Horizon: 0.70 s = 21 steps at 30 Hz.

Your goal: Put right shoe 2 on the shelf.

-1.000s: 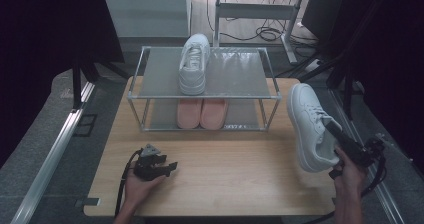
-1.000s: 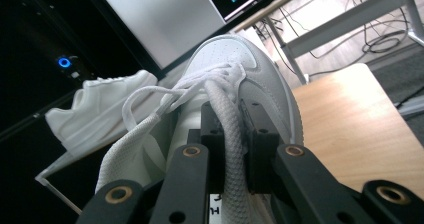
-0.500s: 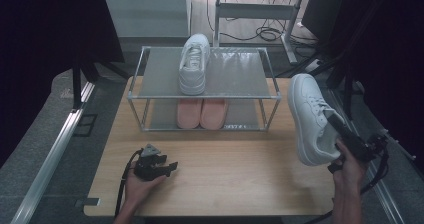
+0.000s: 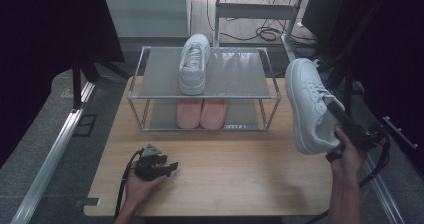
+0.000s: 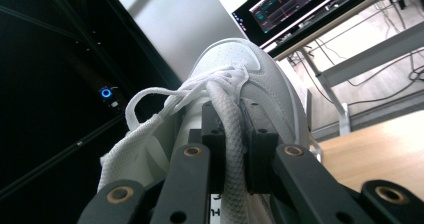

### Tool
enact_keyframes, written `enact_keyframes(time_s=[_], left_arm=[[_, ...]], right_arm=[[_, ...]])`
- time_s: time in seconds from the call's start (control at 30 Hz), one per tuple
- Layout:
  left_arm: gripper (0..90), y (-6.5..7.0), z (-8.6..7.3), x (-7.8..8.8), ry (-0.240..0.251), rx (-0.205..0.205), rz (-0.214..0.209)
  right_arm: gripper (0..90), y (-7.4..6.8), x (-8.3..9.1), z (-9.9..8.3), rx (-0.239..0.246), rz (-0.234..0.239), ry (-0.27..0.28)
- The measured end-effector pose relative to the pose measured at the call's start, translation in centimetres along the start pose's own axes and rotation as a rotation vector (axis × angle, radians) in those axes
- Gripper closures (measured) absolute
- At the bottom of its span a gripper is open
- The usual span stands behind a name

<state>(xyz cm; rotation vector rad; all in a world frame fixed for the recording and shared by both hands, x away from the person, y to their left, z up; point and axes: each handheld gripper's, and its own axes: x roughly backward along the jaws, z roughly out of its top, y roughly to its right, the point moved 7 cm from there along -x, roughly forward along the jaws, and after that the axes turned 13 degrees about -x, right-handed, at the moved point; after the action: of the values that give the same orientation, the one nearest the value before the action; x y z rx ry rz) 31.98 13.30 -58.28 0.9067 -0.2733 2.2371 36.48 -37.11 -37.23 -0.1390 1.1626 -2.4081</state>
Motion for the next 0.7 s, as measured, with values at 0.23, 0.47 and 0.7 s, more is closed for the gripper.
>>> enact_keyframes(time_s=[0.23, 0.47, 0.7], left_arm=[[43.7, -0.1, 0.0, 0.0, 0.004, -0.009, 0.0], [43.7, -0.1, 0.0, 0.1, 0.005, -0.007, 0.0], [43.7, -0.2, 0.0, 0.1, 0.006, -0.007, 0.0]], right_arm=[[82.0, -1.6, -2.1, 0.2, 0.004, 0.028, -0.012], [82.0, -2.4, -4.0, 0.1, -0.026, 0.046, -0.017], [82.0, -3.0, -5.8, -0.2, -0.033, 0.041, -0.022]])
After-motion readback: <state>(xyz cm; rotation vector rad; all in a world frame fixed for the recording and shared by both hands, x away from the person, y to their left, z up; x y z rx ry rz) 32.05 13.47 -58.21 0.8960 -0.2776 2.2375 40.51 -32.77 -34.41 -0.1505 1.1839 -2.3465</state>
